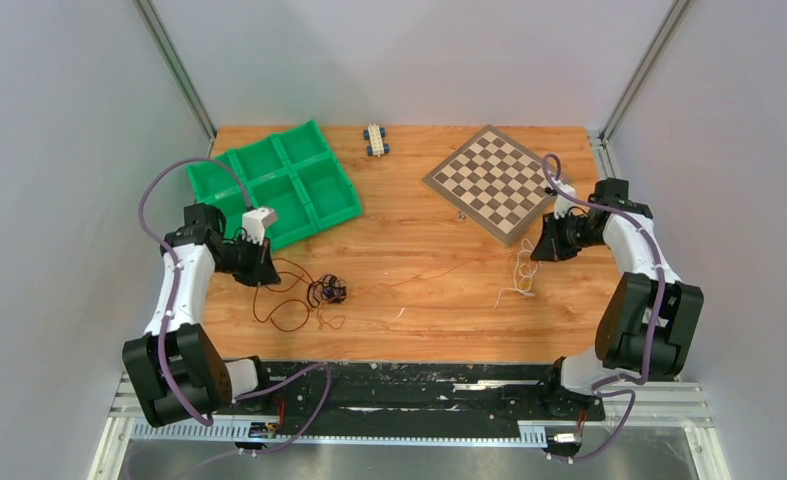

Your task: Untangle the cables

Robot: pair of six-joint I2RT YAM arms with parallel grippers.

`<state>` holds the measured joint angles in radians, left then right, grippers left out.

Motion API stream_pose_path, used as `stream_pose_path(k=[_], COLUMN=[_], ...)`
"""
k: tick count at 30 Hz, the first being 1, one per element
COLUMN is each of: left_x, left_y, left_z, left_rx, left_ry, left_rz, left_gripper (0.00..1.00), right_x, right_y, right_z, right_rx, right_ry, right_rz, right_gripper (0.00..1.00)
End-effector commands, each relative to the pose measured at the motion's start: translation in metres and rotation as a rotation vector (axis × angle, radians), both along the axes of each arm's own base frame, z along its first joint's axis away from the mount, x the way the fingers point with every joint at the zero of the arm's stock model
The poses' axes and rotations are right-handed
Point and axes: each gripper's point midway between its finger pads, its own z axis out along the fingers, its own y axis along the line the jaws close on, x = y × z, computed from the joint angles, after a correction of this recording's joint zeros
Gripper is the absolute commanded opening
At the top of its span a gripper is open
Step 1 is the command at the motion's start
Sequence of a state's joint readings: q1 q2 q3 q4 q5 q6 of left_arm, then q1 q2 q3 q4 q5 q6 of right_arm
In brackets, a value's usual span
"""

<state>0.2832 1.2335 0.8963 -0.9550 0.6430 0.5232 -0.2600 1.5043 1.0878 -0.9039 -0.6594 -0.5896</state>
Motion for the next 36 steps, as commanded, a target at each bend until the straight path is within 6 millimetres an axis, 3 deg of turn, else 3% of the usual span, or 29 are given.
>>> stream_pose_path(k=[1, 2, 3, 5, 7, 11, 14, 17, 24, 26, 28, 29, 30, 33, 36], left_x=[-0.005, -0.006, -0.006, -0.007, -0.005, -0.008, -0.006, -0.001, 0.018, 0.019, 0.02, 0.019, 0.02, 0.018, 0.021], left_y=[-0.049, -0.066, -0.081, -0.113, -0.137, -0.175, -0.194, -0.204, -0.209, -0.21, -0.21, -0.209, -0.207, -0.196, -0.174], left_z=[0.044, 0.06, 0.073, 0.103, 0.125, 0.145, 0.164, 0.171, 0.147, 0.143, 0.145, 0.147, 0.148, 0.153, 0.158], left_rx=[-0.155, -0.175, -0.227, -0.3, -0.355, -0.453, -0.554, -0.612, -0.609, -0.618, -0.624, -0.626, -0.624, -0.613, -0.576], left_ry=[-0.09, -0.134, -0.153, -0.218, -0.268, -0.267, -0.251, -0.249, -0.223, -0.217, -0.219, -0.223, -0.227, -0.238, -0.273], left_rz=[-0.155, -0.211, -0.226, -0.285, -0.319, -0.395, -0.423, -0.416, -0.396, -0.389, -0.382, -0.382, -0.374, -0.355, -0.308], left_gripper=[0.0, 0.0, 0.0, 0.0, 0.0, 0.0, 0.0, 0.0, 0.0, 0.0, 0.0, 0.0, 0.0, 0.0, 0.0], right_x=[-0.008, -0.009, -0.01, -0.008, -0.005, -0.007, -0.015, -0.031, -0.057, -0.055, -0.048, -0.045, -0.04, -0.032, -0.023], right_y=[0.048, 0.06, 0.073, 0.098, 0.126, 0.185, 0.225, 0.261, 0.315, 0.322, 0.327, 0.328, 0.327, 0.313, 0.281], right_z=[0.014, 0.018, 0.023, 0.039, 0.055, 0.078, 0.085, 0.079, 0.022, 0.011, 0.007, 0.005, 0.005, 0.005, -0.006], right_rx=[0.111, 0.128, 0.151, 0.213, 0.266, 0.376, 0.467, 0.523, 0.539, 0.567, 0.583, 0.579, 0.566, 0.537, 0.461], right_ry=[-0.008, -0.007, -0.009, -0.03, -0.05, -0.07, -0.079, -0.086, -0.044, 0.006, 0.019, 0.018, 0.011, 0.005, 0.022], right_rz=[0.148, 0.178, 0.207, 0.258, 0.306, 0.396, 0.48, 0.579, 0.701, 0.68, 0.644, 0.626, 0.601, 0.53, 0.441], right_gripper=[0.0, 0.06, 0.19, 0.57, 0.8, 1.0, 1.0, 1.0, 0.96, 0.71, 0.37, 0.15, 0.01, 0.0, 0.0])
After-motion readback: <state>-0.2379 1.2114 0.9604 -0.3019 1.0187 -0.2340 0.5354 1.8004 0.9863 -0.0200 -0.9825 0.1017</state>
